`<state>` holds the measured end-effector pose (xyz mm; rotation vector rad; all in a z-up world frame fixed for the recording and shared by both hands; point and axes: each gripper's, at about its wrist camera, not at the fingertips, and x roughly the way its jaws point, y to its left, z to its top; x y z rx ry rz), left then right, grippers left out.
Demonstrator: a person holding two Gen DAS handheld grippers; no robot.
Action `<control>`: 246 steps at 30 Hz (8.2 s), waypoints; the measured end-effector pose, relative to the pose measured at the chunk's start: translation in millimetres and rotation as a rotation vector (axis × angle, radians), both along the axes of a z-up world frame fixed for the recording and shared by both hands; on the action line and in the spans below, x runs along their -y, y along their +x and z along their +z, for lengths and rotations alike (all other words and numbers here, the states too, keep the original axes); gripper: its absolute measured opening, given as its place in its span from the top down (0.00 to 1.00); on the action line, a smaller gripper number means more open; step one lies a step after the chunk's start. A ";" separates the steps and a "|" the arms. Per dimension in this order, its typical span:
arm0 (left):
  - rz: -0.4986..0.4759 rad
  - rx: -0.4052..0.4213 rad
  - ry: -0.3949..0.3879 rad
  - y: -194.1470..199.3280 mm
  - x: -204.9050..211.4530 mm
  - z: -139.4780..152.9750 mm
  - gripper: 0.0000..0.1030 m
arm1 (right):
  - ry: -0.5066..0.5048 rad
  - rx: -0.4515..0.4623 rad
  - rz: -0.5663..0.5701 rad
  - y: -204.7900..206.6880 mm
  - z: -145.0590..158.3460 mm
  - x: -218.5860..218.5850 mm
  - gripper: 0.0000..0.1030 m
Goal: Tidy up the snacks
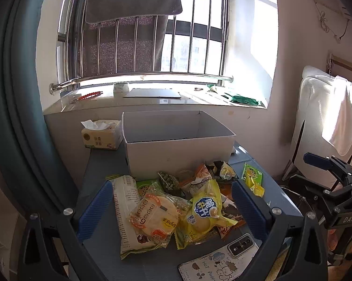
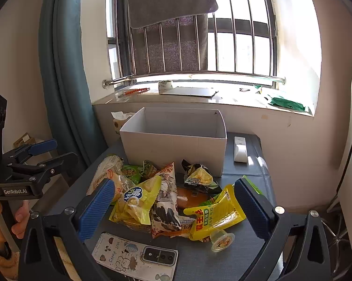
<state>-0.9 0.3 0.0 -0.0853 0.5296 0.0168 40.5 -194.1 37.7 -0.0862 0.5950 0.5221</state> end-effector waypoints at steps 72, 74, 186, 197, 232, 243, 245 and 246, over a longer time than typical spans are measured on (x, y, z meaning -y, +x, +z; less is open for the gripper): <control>0.066 -0.009 -0.008 -7.4 -21.4 -8.2 0.00 | -0.060 -0.082 0.068 3.2 -37.5 -29.9 0.00; 0.077 -0.012 -0.017 -9.8 -27.7 -10.5 0.00 | -0.096 -0.085 0.080 5.2 -45.5 -40.6 0.00; 0.006 -0.063 0.067 182.9 -42.1 20.4 0.00 | 0.110 0.023 -0.040 178.7 20.8 -8.2 0.00; 0.044 -0.025 -0.048 61.3 -39.5 -3.3 0.00 | 0.087 -0.029 -0.122 92.2 16.8 34.2 0.00; 0.046 -0.089 -0.053 -5.7 -49.4 -64.6 0.00 | 0.279 -0.628 -0.252 134.9 -155.5 54.2 0.39; 0.074 -0.143 -0.103 5.5 -64.7 -84.8 0.00 | 0.320 -0.501 -0.197 111.0 -118.2 60.2 0.64; 0.069 -0.155 -0.138 8.2 -67.8 -87.9 0.00 | 0.325 -0.516 -0.186 114.0 -121.0 59.3 0.64; 0.069 -0.157 -0.149 8.8 -68.7 -88.4 0.00 | 0.328 -0.521 -0.182 114.5 -122.7 59.7 0.64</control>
